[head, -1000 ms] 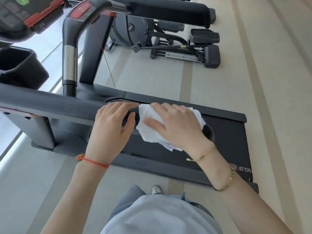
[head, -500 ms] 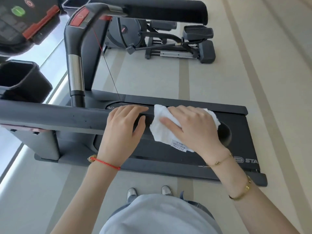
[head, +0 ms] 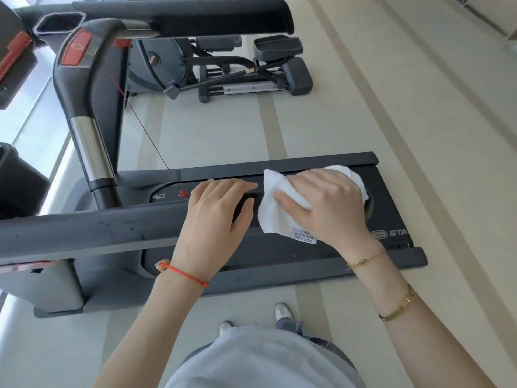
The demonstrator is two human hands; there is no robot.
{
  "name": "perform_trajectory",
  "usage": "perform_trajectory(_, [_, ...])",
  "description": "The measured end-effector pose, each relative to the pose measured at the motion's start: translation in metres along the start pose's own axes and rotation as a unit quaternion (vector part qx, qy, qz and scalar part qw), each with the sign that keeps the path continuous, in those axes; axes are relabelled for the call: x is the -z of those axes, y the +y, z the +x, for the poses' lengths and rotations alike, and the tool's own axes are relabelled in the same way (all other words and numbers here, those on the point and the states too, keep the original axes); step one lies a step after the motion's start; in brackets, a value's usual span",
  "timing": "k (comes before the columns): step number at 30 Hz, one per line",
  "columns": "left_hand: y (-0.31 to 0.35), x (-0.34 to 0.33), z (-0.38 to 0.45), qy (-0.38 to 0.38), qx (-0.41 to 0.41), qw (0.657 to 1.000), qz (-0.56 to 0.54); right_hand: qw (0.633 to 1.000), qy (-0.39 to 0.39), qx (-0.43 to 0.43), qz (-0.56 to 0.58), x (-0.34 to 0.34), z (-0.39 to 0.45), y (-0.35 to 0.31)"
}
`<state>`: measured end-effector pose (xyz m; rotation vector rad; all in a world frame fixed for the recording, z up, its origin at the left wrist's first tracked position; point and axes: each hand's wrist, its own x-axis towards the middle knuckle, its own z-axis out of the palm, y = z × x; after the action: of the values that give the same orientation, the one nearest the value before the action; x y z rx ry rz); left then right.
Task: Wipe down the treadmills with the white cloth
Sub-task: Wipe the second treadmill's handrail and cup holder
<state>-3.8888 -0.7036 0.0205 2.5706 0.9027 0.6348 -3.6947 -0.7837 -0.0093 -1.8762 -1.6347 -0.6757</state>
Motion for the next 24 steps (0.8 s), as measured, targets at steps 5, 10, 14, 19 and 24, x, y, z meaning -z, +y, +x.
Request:
perform_trajectory(5, [0.017,-0.011,0.004,0.001,-0.013,1.0,0.0,0.999,0.023,0.022,0.013,0.005,-0.018,0.022])
perform_trajectory(10, [0.036,-0.024,0.006,0.012,-0.002,1.0,0.015,0.998,0.018,-0.036,0.054,0.014,-0.033,0.044])
perform_trajectory(14, [0.05,-0.032,0.009,0.028,0.015,0.999,0.024,0.981,-0.047,-0.13,0.138,0.021,-0.028,0.056])
perform_trajectory(19, [0.063,-0.04,0.009,0.043,0.039,0.998,0.039,0.911,-0.156,-0.263,0.278,0.03,-0.019,0.077])
perform_trajectory(24, [0.068,-0.044,0.007,0.058,0.054,0.996,0.047,0.926,-0.092,-0.219,0.293,0.034,-0.063,0.068])
